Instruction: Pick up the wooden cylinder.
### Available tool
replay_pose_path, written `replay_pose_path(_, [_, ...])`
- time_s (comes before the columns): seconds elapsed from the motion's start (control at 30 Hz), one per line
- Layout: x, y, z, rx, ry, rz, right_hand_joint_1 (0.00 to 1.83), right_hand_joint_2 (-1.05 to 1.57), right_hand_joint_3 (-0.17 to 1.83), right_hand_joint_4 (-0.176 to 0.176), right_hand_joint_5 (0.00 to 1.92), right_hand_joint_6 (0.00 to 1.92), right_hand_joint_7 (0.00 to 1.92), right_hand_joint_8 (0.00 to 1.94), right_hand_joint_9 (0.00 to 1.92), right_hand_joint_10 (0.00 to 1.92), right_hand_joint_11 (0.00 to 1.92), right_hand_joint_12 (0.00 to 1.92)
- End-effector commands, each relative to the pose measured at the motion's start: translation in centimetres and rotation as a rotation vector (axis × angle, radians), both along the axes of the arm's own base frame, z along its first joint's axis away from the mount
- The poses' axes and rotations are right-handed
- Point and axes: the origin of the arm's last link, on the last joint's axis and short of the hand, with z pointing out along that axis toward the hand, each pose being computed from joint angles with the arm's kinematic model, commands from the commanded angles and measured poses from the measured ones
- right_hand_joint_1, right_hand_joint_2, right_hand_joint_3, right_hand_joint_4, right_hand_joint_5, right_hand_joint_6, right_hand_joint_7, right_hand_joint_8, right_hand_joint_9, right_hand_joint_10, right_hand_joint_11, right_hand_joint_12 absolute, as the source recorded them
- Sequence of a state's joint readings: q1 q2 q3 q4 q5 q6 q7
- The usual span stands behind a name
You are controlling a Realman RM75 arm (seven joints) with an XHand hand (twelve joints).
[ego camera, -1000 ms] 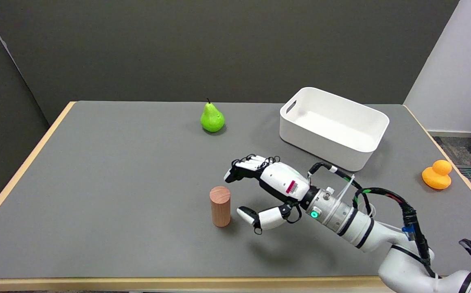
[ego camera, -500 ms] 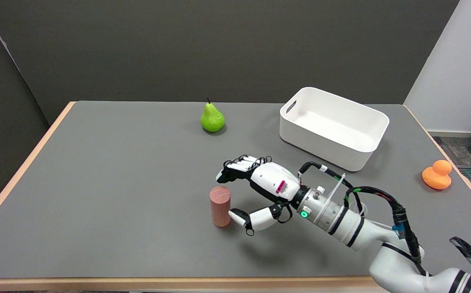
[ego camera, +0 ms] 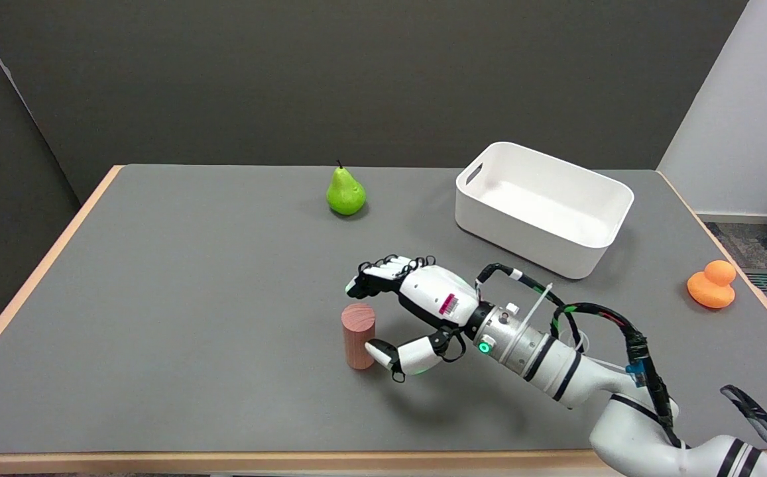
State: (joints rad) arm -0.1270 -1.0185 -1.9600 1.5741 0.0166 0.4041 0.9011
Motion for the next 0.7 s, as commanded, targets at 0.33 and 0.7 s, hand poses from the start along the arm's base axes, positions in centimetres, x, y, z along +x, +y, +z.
replay_pose_path(0.33, [-1.11,-0.57,-0.54,-0.020,0.003,-0.037,1.13,1.08,0.33,-0.176,0.50,1.44,0.82,1.21,0.70,1.30,0.58,1.71])
replay_pose_path(0.7, [-1.27,-0.64,-0.52,-0.024,0.001,-0.040,1.20,1.19,0.14,-0.176,0.55,1.52,0.88,1.34,0.81,1.32,0.68,1.92])
